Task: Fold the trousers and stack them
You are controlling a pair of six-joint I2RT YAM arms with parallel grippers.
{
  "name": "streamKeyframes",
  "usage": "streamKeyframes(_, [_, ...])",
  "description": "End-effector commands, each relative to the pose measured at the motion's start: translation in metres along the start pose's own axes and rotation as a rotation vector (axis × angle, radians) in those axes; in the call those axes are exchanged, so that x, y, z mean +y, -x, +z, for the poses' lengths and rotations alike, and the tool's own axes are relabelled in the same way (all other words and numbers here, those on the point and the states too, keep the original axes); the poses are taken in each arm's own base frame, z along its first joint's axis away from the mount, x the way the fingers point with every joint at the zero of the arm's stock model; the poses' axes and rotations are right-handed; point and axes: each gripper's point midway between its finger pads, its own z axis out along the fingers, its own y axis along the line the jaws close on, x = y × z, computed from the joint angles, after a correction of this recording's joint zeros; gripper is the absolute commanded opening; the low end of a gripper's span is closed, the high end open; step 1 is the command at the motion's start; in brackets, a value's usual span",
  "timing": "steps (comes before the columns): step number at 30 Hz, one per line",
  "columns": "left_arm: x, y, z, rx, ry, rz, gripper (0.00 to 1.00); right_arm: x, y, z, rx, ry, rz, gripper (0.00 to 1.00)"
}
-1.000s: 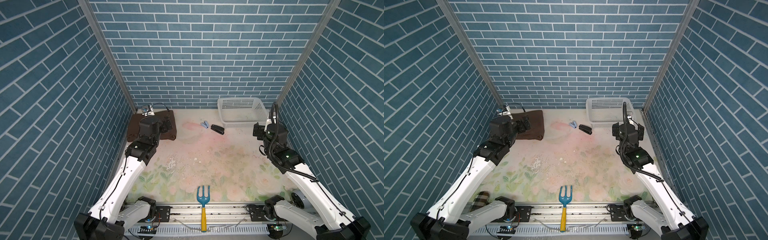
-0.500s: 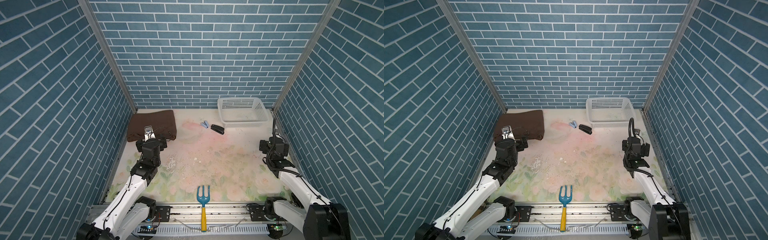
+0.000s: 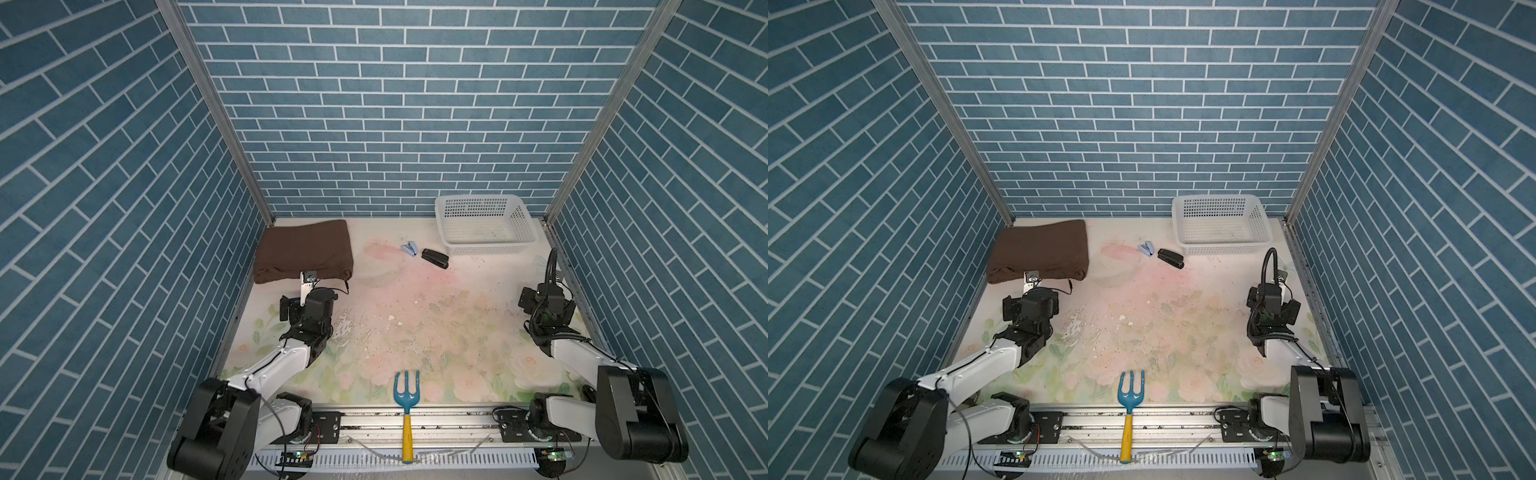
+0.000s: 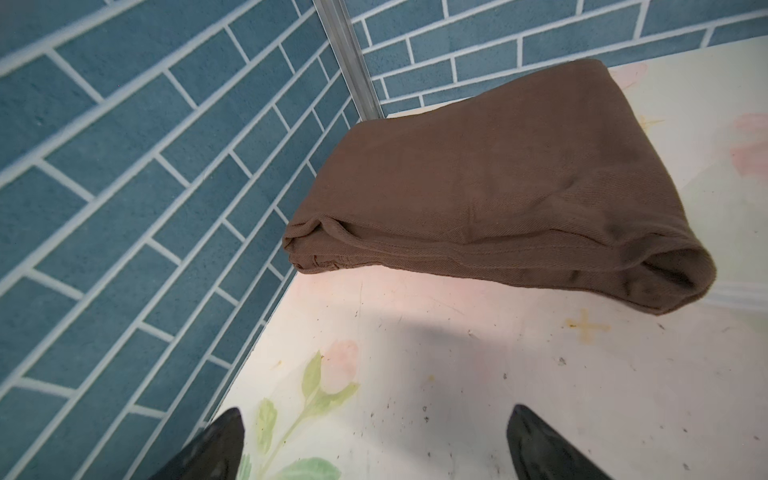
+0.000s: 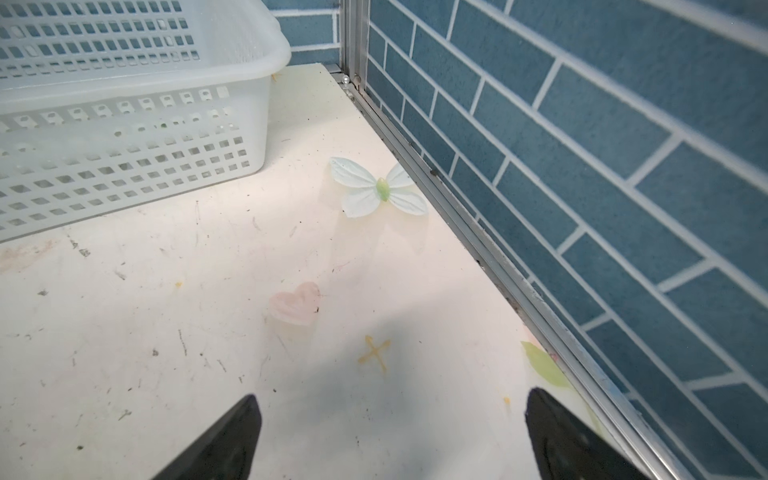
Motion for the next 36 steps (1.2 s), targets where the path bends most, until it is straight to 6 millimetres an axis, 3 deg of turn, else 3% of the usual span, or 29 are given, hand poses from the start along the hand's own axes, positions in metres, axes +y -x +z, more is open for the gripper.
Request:
streamKeyframes(1, [-0.006,0.013,0.010,-0.038,-0.006,0.001,0.99,-0.001,0.012,0.005,-0.053,-0.010,0.069,0.99])
streamKeyframes(10, [-0.022,0.029,0.046,-0.060,-0.141,-0.072,0.99,0.000,0.022,0.018,-0.143,-0.022,0.076,0.99])
streamKeyframes(15, [-0.024,0.023,0.049,-0.170,-0.180,-0.114,0.99,0.006,0.021,0.018,-0.194,0.042,0.086,0.99])
streamKeyframes(18, [-0.042,0.017,0.046,-0.194,-0.280,-0.089,0.99,0.012,0.019,0.016,-0.198,0.087,0.080,0.99])
streamKeyframes(20, [-0.036,0.013,0.048,-0.177,-0.246,-0.102,0.99,0.023,0.019,0.017,-0.201,0.151,0.054,0.99])
streamKeyframes(25, [-0.031,0.014,0.056,-0.150,-0.227,-0.129,0.99,0.074,0.006,0.030,-0.107,0.411,-0.082,0.98])
streamKeyframes(36, [-0.030,0.012,0.057,-0.140,-0.236,-0.135,0.99,0.070,0.006,0.030,-0.114,0.413,-0.069,0.99])
